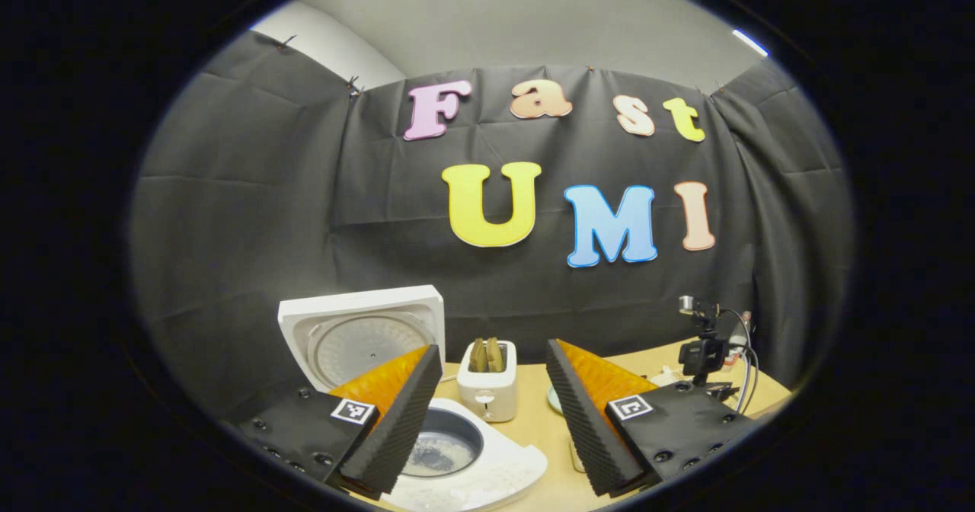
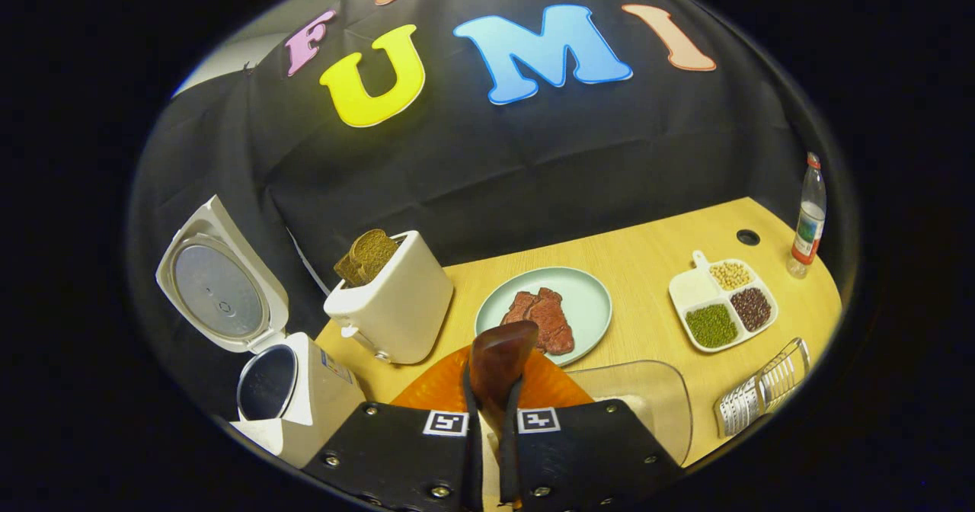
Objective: Close the left gripper, press the button to open the rice cooker; take a wooden spoon from the chopstick holder with the right hand, scoop a spoonful of rice and pour it into the rice cooker, then put the wooden spoon back into the chopstick holder.
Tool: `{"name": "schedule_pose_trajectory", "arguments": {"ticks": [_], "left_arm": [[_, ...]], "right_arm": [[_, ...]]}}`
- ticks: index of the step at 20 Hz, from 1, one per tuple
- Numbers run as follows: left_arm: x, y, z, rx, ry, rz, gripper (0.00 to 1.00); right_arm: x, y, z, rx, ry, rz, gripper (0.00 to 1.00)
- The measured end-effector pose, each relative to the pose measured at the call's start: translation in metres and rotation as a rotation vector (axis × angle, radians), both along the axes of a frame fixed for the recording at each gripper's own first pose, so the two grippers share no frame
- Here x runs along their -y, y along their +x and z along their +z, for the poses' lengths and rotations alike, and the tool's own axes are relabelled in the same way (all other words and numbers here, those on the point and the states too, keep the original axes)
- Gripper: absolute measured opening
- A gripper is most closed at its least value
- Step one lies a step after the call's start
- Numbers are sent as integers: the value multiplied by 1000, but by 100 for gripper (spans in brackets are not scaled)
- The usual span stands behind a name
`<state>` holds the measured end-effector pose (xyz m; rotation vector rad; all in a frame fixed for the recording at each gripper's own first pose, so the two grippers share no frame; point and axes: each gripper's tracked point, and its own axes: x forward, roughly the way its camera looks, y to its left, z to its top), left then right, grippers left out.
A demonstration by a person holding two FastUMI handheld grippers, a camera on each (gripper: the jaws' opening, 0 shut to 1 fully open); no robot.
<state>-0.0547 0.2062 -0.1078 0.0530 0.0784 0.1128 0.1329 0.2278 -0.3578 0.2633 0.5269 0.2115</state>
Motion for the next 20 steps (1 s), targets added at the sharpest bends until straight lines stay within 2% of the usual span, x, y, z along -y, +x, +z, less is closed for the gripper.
{"name": "schedule_pose_trajectory", "arguments": {"ticks": [2, 3, 5, 6, 8, 9, 10, 11, 12, 13, 14, 20], "left_arm": [[-1, 2, -2, -7, -6, 2, 99], [0, 3, -3, -7, -3, 2, 96], [0, 7, -2, -10, 10, 5, 96], [0, 7, -2, -10, 13, 8, 92], [2, 6, 0, -10, 12, 11, 92], [4, 6, 1, -10, 14, 12, 96], [5, 4, 0, -11, 17, 13, 92], [7, 4, 2, -11, 21, 13, 99], [7, 5, 3, -11, 27, 14, 96], [8, 4, 5, -8, 34, 13, 99], [11, 3, 8, -3, 40, 12, 96], [21, 4, 19, 21, 27, 2, 96]], "right_arm": [[-3, -4, -1, -17, 45, 0, 9], [-4, -5, -2, -26, 65, 4, 9], [-2, -5, -2, -48, 141, -2, 9], [-3, -8, -4, -72, 204, -13, 9], [8, -6, -11, -117, 303, -69, 10], [13, -5, -13, -130, 340, -86, 9], [17, -5, -14, -145, 378, -102, 9], [25, -6, -14, -154, 412, -116, 9], [32, -7, -11, -155, 460, -131, 9], [39, -6, -7, -153, 512, -145, 9], [45, -4, -3, -150, 559, -160, 9], [78, -1, 44, -91, 748, -181, 9]]}}
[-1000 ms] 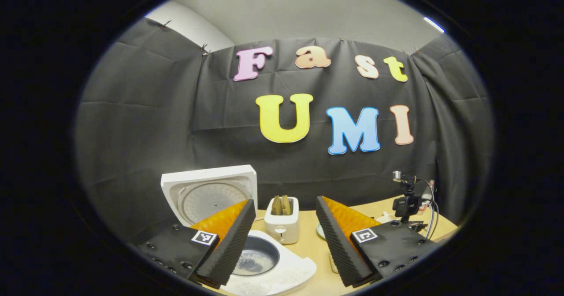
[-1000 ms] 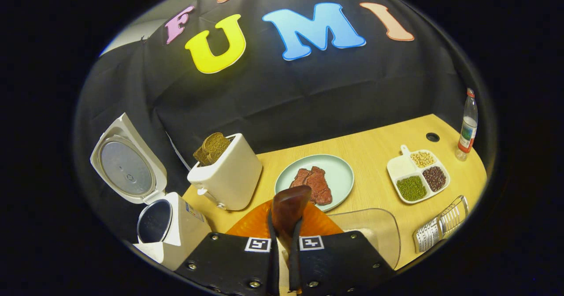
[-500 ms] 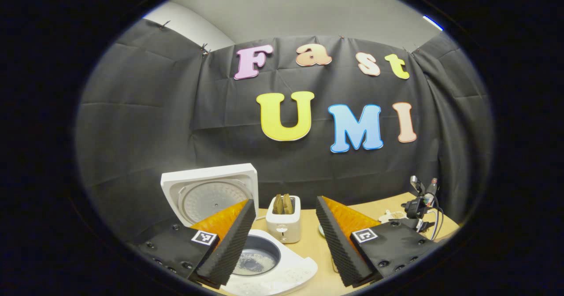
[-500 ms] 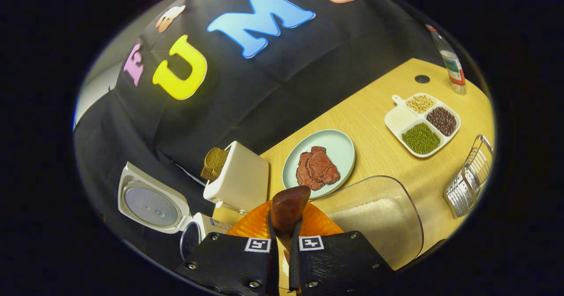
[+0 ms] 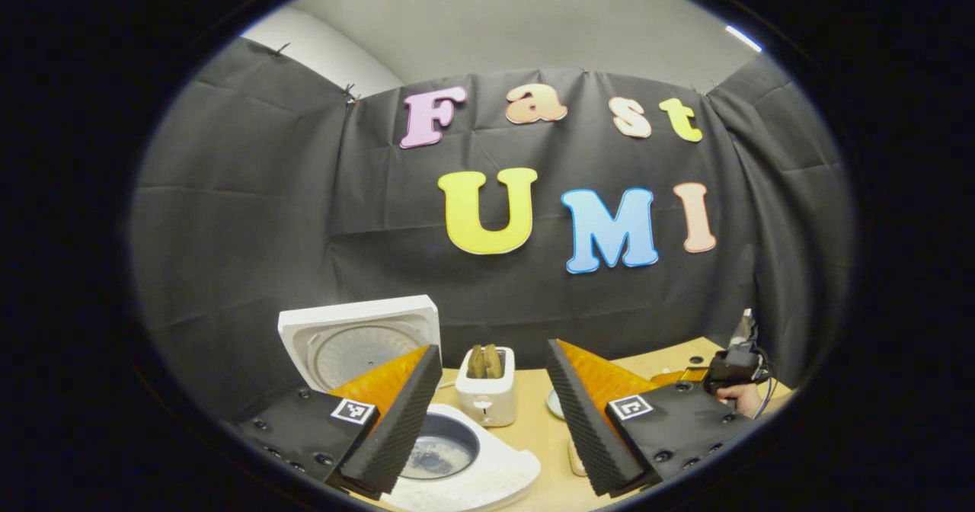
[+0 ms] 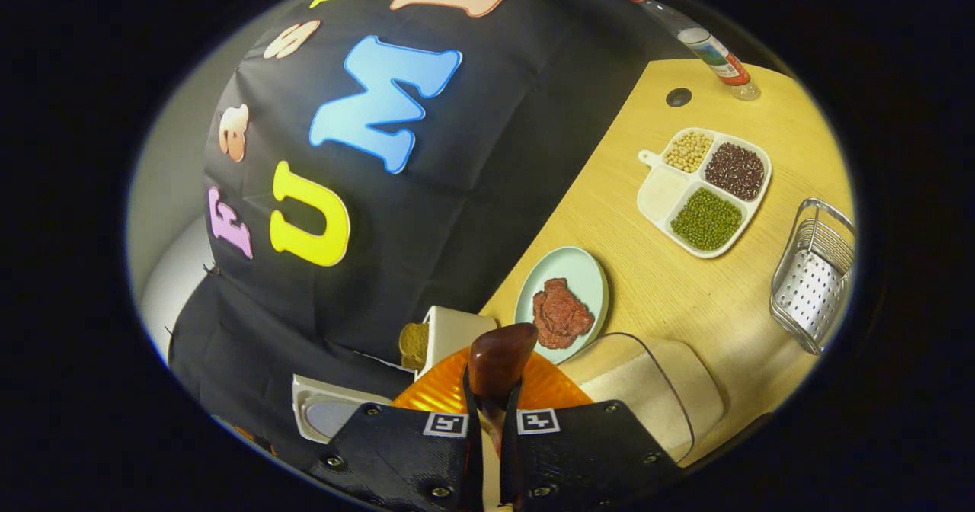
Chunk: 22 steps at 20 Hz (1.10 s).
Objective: Close the left gripper, press the button to open the rice cooker; take a wooden spoon from the chopstick holder with the right hand, scoop a spoonful of rice and pour it into the rice cooker, then put the wooden spoon back into the chopstick holder.
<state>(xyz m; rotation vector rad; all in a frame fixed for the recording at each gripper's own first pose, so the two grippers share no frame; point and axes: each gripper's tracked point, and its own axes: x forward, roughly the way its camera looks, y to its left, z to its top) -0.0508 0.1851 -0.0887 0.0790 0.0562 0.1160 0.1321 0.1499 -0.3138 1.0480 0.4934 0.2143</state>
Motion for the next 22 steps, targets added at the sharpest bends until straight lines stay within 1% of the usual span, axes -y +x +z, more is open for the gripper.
{"name": "schedule_pose_trajectory", "arguments": {"ticks": [5, 6, 8, 9, 12, 13, 14, 18, 22], "left_arm": [[7, -3, 8, 15, 2, -14, 96], [6, -4, 9, 19, 2, -13, 92], [5, -4, 11, 28, 4, -5, 96], [5, -5, 12, 29, 2, -2, 92], [2, -6, 11, 31, 2, 7, 92], [1, -6, 10, 30, 2, 13, 95], [0, -6, 10, 32, 2, 21, 96], [-2, -6, 9, 40, -12, 54, 97], [-4, -3, 12, 45, -28, 90, 98]], "right_arm": [[3, -4, 43, 28, 164, -16, 9], [-3, -6, 49, 33, 189, -13, 9], [-17, -6, 64, 49, 218, 9, 9], [-26, -6, 70, 56, 224, 25, 9], [-50, -9, 87, 82, 218, 71, 9], [-59, -9, 93, 89, 212, 84, 9], [-68, -9, 97, 94, 207, 98, 9], [-105, -10, 104, 97, 166, 155, 9], [-153, -6, 112, 108, 127, 227, 9]]}}
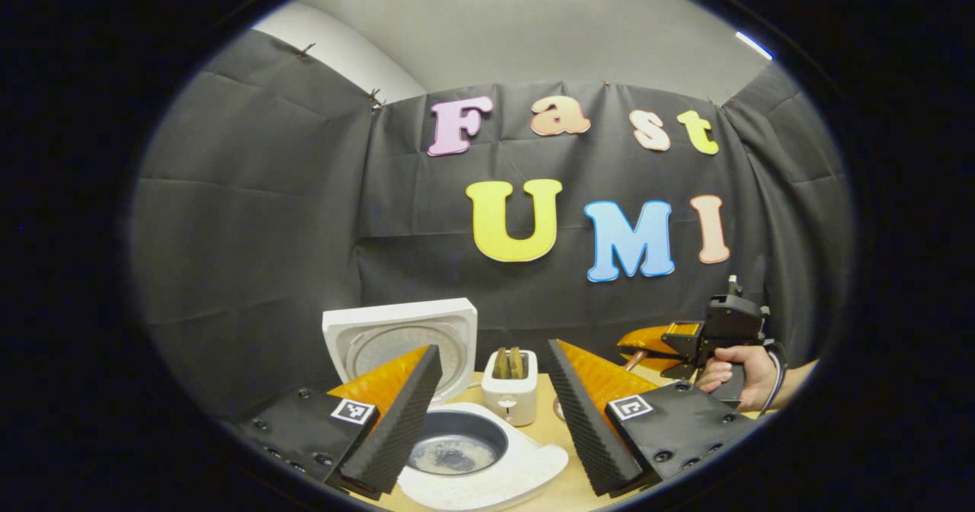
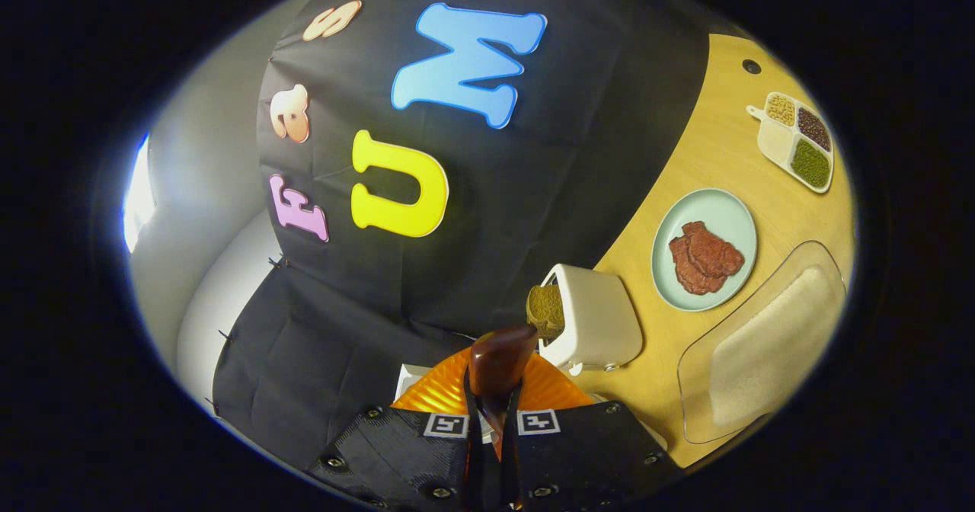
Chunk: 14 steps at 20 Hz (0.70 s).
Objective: Close the left gripper, press the button to open the rice cooker; take a wooden spoon from the chopstick holder with the right hand, scoop a spoonful of rice and pour it into the rice cooker, then put the wooden spoon back into the chopstick holder.
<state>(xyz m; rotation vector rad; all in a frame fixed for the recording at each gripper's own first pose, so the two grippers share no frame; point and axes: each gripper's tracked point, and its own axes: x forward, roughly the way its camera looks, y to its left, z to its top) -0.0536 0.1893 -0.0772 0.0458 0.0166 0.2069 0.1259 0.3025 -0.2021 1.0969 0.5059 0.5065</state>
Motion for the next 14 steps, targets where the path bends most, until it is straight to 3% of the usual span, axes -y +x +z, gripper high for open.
{"name": "schedule_pose_trajectory", "arguments": {"ticks": [7, 8, 14], "left_arm": [[-5, -1, 0, 0, -29, 57, 99], [-7, 0, -1, -2, -34, 68, 92], [-20, -8, -7, -7, -56, 152, 92]], "right_arm": [[-84, 3, -6, 31, -94, 121, 9], [-96, 4, -8, 36, -110, 137, 9], [-156, 3, -25, 80, -211, 219, 9]]}}
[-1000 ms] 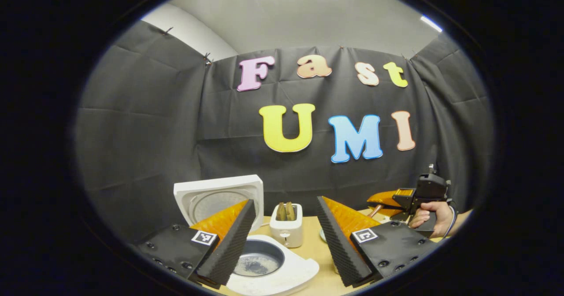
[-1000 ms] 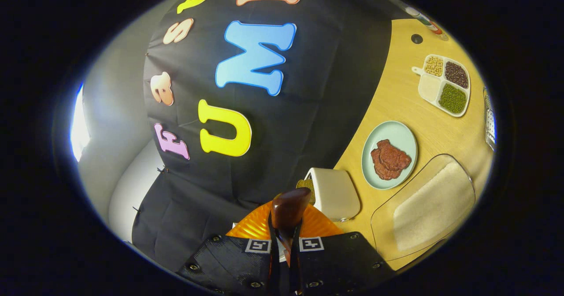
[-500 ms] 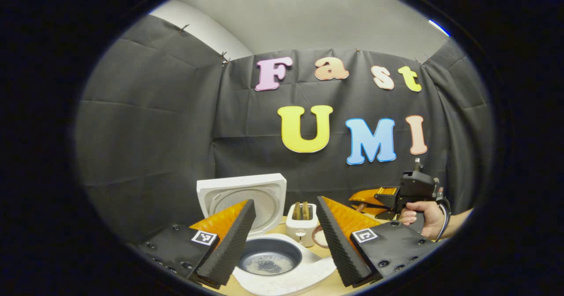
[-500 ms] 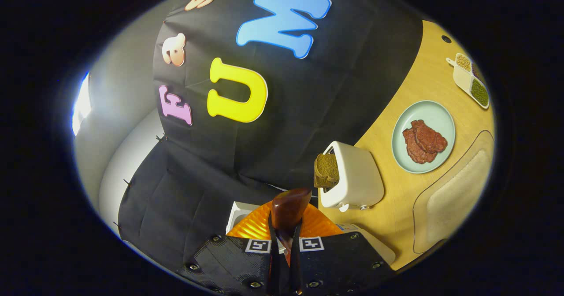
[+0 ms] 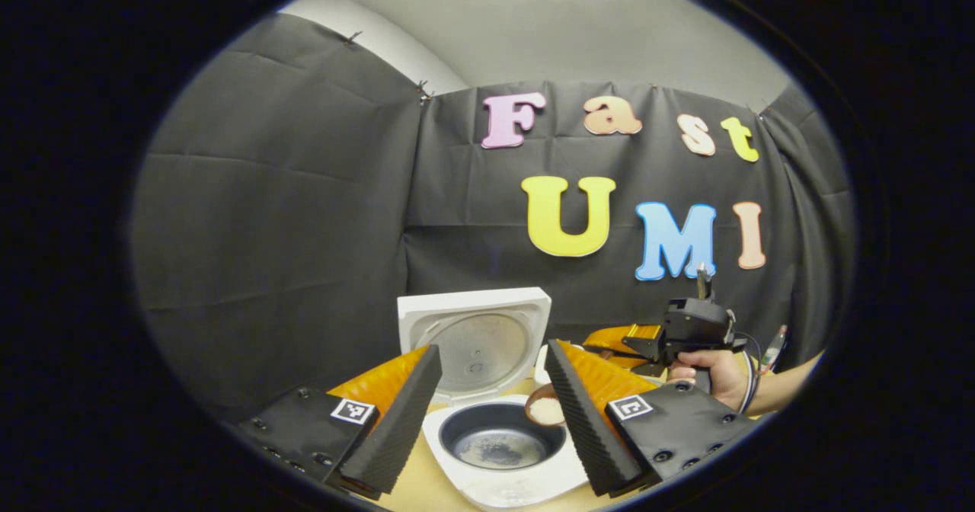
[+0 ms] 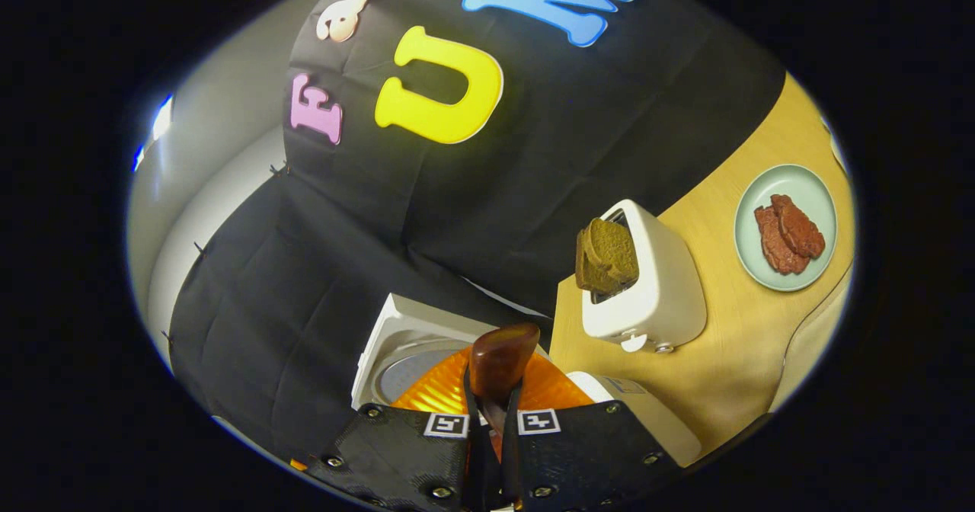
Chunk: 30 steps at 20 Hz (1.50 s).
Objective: Close the left gripper, press the button to open the rice cooker; take a wooden spoon from the chopstick holder with the right hand, scoop a spoonful of rice and pour it into the rice cooker, then put the wooden spoon back into the chopstick holder.
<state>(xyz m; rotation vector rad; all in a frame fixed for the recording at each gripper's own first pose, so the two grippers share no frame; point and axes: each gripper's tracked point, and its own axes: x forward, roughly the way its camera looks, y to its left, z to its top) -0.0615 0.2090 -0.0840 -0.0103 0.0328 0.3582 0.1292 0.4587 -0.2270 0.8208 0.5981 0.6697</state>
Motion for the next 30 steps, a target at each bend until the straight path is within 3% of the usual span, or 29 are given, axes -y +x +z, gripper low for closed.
{"name": "schedule_pose_trajectory", "arguments": {"ticks": [5, 10, 12, 18, 24, 26, 28, 30], "left_arm": [[-5, -8, -5, -15, -7, 29, 96], [-10, -12, -5, -20, -3, 49, 92], [-10, -14, -6, -21, -12, 55, 96], [-16, -19, -7, -16, -20, 98, 92], [-19, -24, -5, -1, -31, 142, 92], [-20, -25, -5, 1, -29, 151, 96], [-19, -26, -5, -2, -28, 155, 92], [-18, -26, -5, -2, -30, 156, 92]], "right_arm": [[-43, -6, -12, 92, -132, 78, 9], [-76, -22, -28, 261, -302, 180, 9], [-89, -29, -38, 336, -382, 229, 9], [-118, -63, -36, 726, -674, 411, 9], [-128, -109, -17, 1115, -777, 540, 9], [-126, -116, -11, 1181, -776, 534, 9], [-125, -124, -7, 1230, -774, 522, 9], [-121, -127, -3, 1210, -752, 513, 9]]}}
